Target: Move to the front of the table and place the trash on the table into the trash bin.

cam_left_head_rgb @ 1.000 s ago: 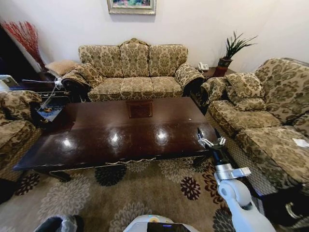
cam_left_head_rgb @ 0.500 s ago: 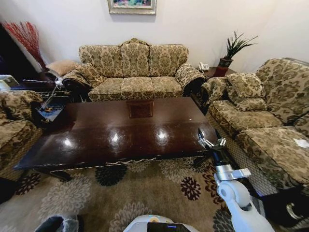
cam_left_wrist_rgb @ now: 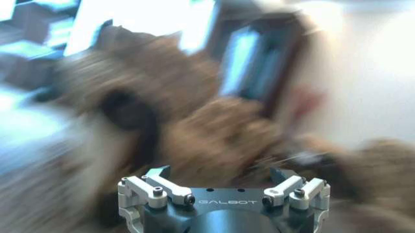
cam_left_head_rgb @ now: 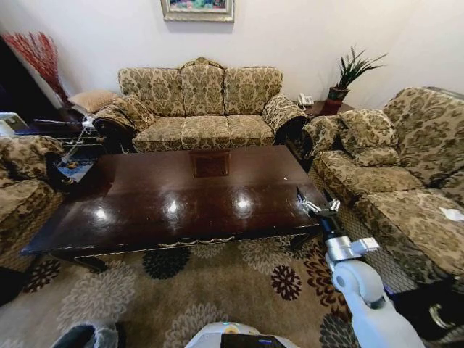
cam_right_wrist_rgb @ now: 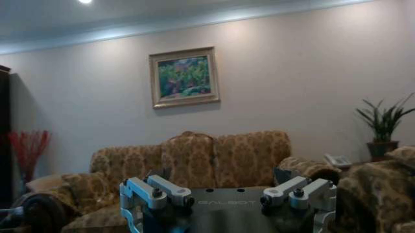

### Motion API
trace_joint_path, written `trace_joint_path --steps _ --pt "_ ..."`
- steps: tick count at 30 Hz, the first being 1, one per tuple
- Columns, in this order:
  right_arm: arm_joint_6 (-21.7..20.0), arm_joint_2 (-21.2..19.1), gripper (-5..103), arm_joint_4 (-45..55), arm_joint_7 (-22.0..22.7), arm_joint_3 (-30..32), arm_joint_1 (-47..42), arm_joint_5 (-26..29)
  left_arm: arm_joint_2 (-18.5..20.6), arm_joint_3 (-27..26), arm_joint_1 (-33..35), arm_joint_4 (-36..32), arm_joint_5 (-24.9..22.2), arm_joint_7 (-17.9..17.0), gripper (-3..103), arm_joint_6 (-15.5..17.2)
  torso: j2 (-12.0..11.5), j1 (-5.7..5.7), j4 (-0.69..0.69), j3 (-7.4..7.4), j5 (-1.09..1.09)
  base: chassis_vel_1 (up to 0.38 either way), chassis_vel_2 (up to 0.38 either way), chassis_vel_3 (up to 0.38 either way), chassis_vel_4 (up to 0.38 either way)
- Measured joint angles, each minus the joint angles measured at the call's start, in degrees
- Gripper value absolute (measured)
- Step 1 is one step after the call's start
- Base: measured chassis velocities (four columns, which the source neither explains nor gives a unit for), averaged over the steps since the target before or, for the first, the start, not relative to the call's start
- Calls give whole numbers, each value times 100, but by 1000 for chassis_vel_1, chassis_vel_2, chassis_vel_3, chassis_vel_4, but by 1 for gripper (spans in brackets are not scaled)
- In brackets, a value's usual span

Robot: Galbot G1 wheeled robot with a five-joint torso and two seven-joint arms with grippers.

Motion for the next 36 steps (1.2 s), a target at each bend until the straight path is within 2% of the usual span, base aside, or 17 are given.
trace_joint_path --steps 2,3,5,7,8,9,11,12,13,15,16,17,19,23,26,31,36 --pt "64 32 100 166 -186 -100 -222 -108 41 164 113 -1241 817 -222 100 228 0 0 0 0 0 0 0 0 0" --pt "64 32 100 166 -186 -100 -222 -108 41 164 113 -1241 817 -222 100 228 0 0 0 0 0 0 0 0 0" --pt "555 -5 100 124 -534 -66 -542 -315 39 398 235 -2322 1274 -305 100 786 0 0 -1 0 2 0 0 0 0" --pt "859 11 100 42 -731 175 -849 -454 28 638 265 -3096 1393 -333 100 1250 0 0 0 0 -2 0 0 0 0" --pt "859 11 100 42 -731 175 -849 -454 28 638 265 -3096 1393 -333 100 1250 0 0 0 0 -2 0 0 0 0" --pt "887 62 100 70 -744 383 -1019 -494 51 761 261 -3568 1469 -395 100 1615 0 0 0 0 0 0 0 0 0" --pt "670 220 100 338 -773 856 -1404 -618 171 900 260 -4354 1616 -558 100 2491 0 0 -2 0 3 0 0 0 0" --pt "670 220 100 338 -773 856 -1404 -618 171 900 260 -4354 1616 -558 100 2491 0 0 -2 0 3 0 0 0 0" --pt "642 296 100 492 -773 1009 -1551 -694 251 956 281 -4681 1620 -566 100 2834 0 0 -4 -1 -2 0 0 0 0" --pt "597 485 100 768 -641 1052 -1661 -867 363 1055 368 -5149 1618 -404 100 3227 0 -1 -2 -1 1 0 0 0 0" --pt "597 485 100 768 -641 1052 -1661 -867 363 1055 368 -5149 1618 -404 100 3227 0 -1 -2 -1 1 0 0 0 0" --pt "583 568 100 883 -427 960 -1637 -990 399 1117 387 -5263 1666 -259 100 3285 0 -1 1 -1 -1 0 0 0 0" --pt "362 785 100 1175 286 660 -1598 -1411 458 1315 391 -5427 1915 -53 100 3380 0 -1 1 -1 0 0 0 0 0" --pt "206 988 100 1420 631 456 -1664 -1727 453 1558 399 -5475 2254 29 100 3422 0 0 0 0 -2 0 0 0 0" --pt "139 1099 100 1574 914 428 -1876 -1879 396 2000 416 -5448 2640 35 100 3328 0 -1 0 -1 -2 0 0 0 0" --pt "125 1100 100 1658 871 475 -2122 -1811 311 2289 402 -5346 2958 -25 100 3132 0 0 -1 -1 -2 0 0 0 0" --pt "128 1095 100 1668 784 486 -2157 -1780 266 2306 389 -5318 2991 -62 100 3112 0 -1 0 -1 -2 0 0 0 0"
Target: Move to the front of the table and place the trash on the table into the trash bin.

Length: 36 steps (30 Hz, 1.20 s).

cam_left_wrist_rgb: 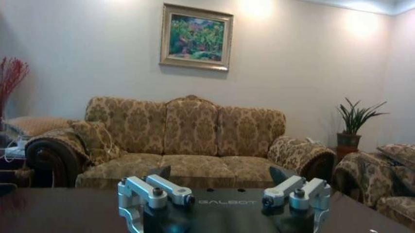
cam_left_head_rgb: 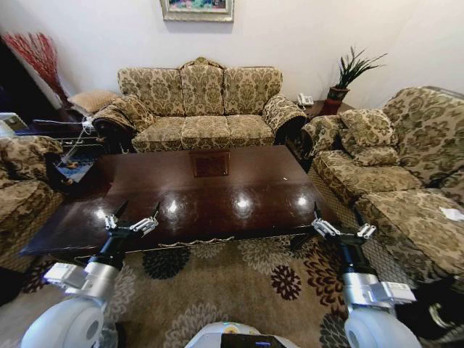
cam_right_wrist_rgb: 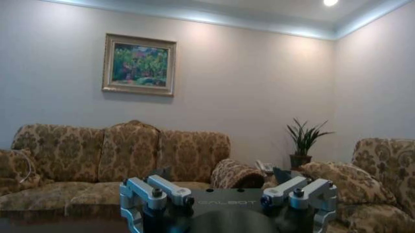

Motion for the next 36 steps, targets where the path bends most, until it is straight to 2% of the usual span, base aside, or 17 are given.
trace_joint_path --steps 36 --pt "19 -15 100 -23 -34 4 18 31 -4 -34 -8 42 -41 -7 100 -20 0 0 0 0 0 0 0 0 0"
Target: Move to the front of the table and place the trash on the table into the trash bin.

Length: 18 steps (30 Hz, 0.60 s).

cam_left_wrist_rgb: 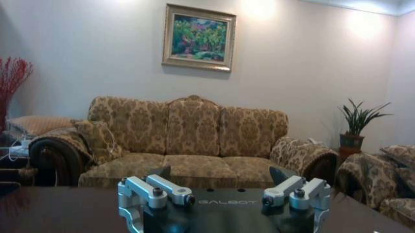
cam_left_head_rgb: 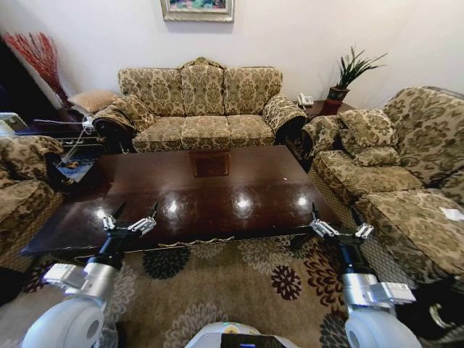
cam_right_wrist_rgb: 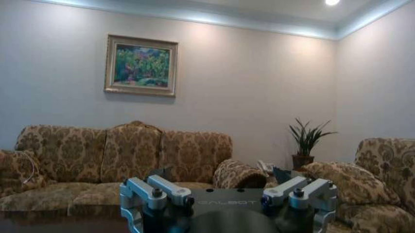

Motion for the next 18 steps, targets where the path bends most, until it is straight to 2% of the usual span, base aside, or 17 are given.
trace_joint_path --steps 18 --pt "1 -1 100 -2 -1 0 1 1 0 -1 0 2 -2 0 100 0 0 0 0 0 0 21 21 22 24"
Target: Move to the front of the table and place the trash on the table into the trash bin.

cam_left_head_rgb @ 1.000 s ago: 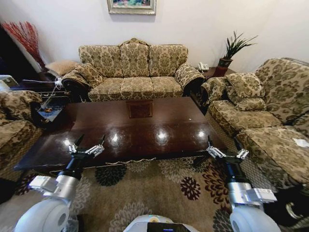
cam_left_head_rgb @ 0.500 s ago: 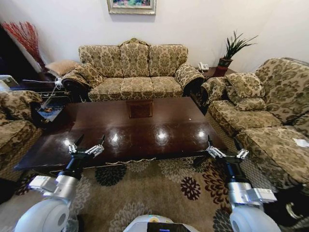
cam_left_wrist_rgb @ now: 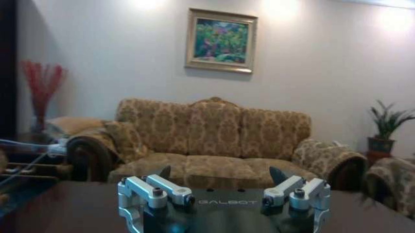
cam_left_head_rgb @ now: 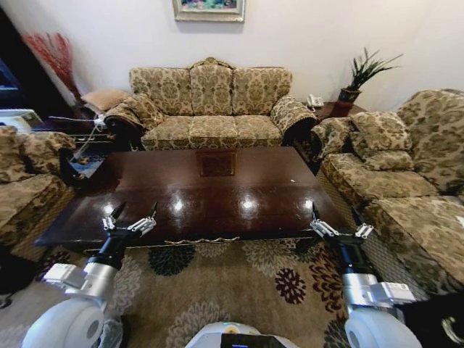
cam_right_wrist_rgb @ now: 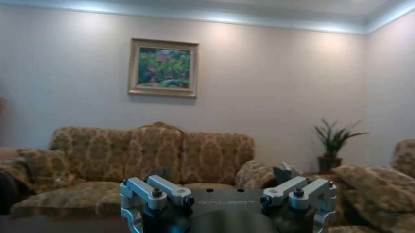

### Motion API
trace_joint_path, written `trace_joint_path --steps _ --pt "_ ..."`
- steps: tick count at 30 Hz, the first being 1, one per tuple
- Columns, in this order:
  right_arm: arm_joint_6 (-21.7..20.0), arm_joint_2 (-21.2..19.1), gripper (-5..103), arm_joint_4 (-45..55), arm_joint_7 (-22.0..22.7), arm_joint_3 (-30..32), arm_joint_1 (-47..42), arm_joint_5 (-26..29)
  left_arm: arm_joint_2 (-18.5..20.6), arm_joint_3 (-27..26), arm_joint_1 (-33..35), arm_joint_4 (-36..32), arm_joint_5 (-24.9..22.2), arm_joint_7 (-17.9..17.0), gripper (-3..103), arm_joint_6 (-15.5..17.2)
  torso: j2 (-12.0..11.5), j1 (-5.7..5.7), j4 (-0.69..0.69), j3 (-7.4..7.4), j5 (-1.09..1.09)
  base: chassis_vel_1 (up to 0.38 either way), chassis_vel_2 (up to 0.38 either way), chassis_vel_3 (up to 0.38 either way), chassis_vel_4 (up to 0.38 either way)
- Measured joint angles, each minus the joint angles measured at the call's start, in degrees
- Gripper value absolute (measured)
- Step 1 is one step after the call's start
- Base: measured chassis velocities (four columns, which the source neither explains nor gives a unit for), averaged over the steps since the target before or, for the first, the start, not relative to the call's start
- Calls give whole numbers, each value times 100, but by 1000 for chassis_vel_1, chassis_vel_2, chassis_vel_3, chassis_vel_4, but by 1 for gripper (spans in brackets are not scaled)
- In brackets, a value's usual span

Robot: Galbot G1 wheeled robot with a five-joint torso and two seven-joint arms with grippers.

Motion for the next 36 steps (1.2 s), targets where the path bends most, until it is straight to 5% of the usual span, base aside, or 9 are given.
trace_joint_path --steps 36 --pt "0 0 100 0 -1 0 1 0 0 -1 0 0 -1 -1 100 -1 0 0 0 0 0 15 13 14 14"
